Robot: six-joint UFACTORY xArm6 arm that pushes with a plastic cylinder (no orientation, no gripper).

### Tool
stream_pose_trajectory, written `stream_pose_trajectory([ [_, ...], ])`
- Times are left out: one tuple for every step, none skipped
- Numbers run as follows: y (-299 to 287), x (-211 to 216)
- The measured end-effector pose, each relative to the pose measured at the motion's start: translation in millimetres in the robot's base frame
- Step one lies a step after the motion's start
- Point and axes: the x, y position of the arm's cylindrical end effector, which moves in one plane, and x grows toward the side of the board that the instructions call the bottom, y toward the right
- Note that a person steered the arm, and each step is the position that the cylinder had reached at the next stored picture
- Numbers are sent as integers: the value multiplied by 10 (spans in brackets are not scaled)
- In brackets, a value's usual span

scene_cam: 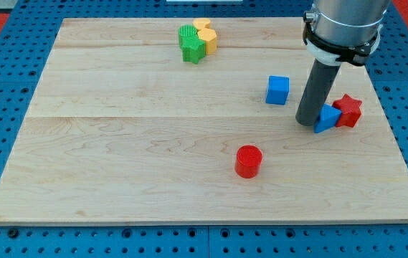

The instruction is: Slide the red circle closer to the blue cube

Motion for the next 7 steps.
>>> stream_pose_trajectory([
  [-183,72],
  [-172,398],
  [-101,764],
  [-226,1161],
  [-595,1621],
  [-736,1675],
  [-1044,1392],
])
